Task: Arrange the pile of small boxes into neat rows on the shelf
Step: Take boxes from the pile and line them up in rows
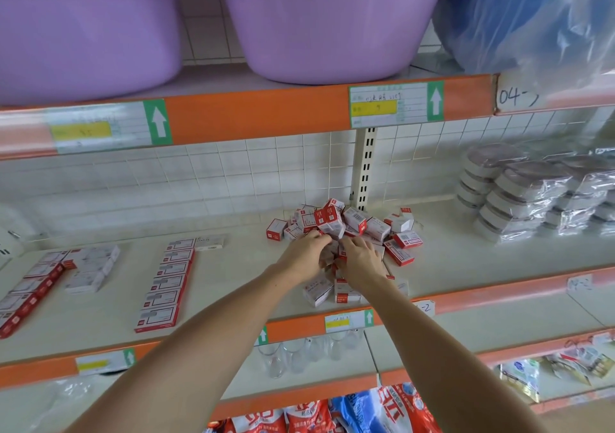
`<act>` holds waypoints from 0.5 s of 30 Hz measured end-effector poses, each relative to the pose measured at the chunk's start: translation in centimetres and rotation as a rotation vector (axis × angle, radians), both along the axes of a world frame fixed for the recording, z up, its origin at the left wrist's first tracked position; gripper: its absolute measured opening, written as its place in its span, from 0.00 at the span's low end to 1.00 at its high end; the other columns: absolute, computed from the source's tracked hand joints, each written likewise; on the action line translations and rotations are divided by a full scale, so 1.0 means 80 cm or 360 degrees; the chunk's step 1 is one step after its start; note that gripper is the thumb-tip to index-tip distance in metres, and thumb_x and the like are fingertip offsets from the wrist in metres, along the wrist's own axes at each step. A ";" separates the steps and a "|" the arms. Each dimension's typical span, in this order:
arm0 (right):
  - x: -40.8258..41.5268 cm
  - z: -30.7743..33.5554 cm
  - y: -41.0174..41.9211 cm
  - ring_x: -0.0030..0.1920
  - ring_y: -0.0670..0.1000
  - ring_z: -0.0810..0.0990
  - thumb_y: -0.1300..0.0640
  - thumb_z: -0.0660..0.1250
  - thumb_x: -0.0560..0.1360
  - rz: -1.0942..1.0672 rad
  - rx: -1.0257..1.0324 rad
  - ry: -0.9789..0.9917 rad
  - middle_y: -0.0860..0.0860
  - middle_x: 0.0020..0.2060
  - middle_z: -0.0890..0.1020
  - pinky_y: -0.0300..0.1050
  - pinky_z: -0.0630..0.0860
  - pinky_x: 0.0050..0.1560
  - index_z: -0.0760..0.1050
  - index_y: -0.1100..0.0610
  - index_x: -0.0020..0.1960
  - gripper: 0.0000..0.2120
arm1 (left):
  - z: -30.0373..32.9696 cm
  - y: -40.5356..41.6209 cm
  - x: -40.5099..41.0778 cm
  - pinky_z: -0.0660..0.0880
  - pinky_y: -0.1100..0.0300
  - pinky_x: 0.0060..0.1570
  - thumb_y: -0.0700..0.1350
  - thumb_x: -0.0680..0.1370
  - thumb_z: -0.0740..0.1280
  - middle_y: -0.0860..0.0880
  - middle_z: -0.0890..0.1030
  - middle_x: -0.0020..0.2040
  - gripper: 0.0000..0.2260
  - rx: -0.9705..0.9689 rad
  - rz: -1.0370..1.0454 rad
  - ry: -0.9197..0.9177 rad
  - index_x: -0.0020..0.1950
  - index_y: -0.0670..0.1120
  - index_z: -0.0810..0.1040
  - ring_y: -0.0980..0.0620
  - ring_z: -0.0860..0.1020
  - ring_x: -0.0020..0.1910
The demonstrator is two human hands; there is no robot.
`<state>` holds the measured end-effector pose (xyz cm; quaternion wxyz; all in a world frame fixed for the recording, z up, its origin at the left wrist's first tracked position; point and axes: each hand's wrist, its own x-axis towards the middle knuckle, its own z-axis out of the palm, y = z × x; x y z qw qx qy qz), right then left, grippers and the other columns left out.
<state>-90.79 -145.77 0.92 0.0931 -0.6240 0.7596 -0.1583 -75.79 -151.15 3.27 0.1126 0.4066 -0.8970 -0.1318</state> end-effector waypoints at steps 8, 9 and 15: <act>0.004 0.012 0.001 0.65 0.58 0.71 0.53 0.69 0.77 0.0052 -0.0444 -0.0186 0.53 0.64 0.75 0.55 0.72 0.63 0.70 0.54 0.69 0.21 | 0.008 -0.005 0.017 0.78 0.52 0.53 0.41 0.75 0.71 0.52 0.81 0.52 0.19 0.0024 -0.0051 0.0261 0.65 0.49 0.75 0.53 0.78 0.50; 0.006 0.014 0.000 0.65 0.58 0.72 0.53 0.69 0.77 0.0084 -0.0492 -0.0217 0.53 0.63 0.76 0.54 0.72 0.63 0.71 0.54 0.69 0.21 | 0.008 -0.006 0.021 0.77 0.53 0.54 0.41 0.75 0.72 0.51 0.81 0.52 0.19 0.0003 -0.0048 0.0288 0.65 0.48 0.75 0.53 0.77 0.51; 0.033 0.025 -0.004 0.63 0.54 0.73 0.49 0.71 0.75 0.0246 -0.0591 -0.0300 0.51 0.61 0.77 0.51 0.75 0.59 0.72 0.55 0.67 0.24 | 0.006 -0.014 0.065 0.72 0.52 0.59 0.41 0.71 0.73 0.44 0.76 0.58 0.20 -0.0119 0.0117 0.0332 0.63 0.42 0.75 0.44 0.73 0.59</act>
